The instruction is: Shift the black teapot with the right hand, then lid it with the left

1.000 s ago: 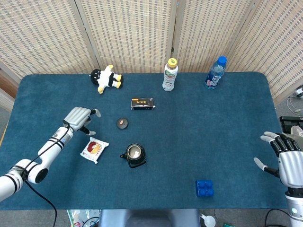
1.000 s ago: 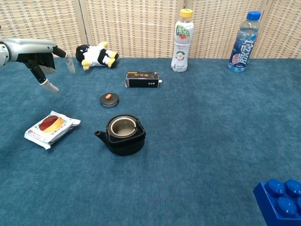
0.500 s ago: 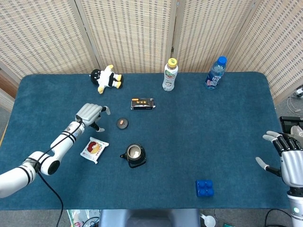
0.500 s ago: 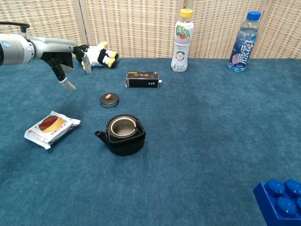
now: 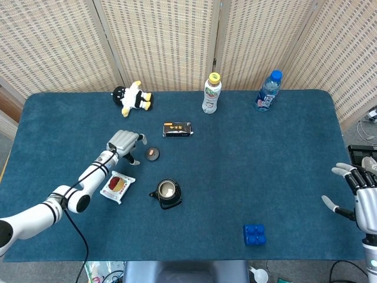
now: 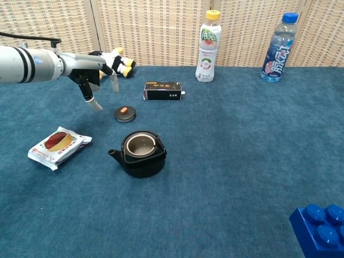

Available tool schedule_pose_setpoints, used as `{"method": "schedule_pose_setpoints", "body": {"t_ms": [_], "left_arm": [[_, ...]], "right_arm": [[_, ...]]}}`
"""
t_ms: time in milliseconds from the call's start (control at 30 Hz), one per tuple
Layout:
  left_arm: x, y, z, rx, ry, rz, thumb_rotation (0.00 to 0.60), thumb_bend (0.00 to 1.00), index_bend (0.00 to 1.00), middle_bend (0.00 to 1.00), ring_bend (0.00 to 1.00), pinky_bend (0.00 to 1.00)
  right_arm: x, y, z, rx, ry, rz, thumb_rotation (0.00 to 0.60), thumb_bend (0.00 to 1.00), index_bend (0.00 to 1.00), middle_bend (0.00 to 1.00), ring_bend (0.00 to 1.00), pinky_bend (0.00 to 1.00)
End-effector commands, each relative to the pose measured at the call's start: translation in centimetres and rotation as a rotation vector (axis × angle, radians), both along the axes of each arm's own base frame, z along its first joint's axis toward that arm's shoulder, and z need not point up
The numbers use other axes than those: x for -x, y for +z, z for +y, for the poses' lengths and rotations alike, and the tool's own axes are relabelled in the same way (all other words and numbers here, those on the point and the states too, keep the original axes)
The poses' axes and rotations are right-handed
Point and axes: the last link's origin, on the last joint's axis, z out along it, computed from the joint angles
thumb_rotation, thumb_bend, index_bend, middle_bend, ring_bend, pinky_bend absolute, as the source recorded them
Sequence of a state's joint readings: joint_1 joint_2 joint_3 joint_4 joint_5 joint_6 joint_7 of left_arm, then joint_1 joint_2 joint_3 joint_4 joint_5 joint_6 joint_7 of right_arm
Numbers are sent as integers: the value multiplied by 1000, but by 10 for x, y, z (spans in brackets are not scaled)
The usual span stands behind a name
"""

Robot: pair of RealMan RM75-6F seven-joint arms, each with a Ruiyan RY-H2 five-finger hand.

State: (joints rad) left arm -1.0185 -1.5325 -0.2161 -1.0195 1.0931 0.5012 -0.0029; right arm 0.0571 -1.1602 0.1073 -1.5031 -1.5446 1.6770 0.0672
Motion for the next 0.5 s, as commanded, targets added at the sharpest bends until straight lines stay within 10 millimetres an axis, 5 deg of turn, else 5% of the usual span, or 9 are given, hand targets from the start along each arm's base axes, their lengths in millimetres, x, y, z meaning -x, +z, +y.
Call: {"method": "schedule_pose_setpoints", "body": {"t_ms": [33, 500], "left_arm": [[-5, -7, 3, 3, 5, 6, 600, 105, 326, 1000, 1000, 1000], [-16, -33, 8, 15, 36, 26, 600, 105, 308, 1000, 1000, 1000]], "right_arm": [[1, 1, 0, 0, -1, -3, 600, 59, 324, 282, 215, 263], [5, 6, -2, -4, -16, -28, 600, 60, 324, 281, 215, 263]]}}
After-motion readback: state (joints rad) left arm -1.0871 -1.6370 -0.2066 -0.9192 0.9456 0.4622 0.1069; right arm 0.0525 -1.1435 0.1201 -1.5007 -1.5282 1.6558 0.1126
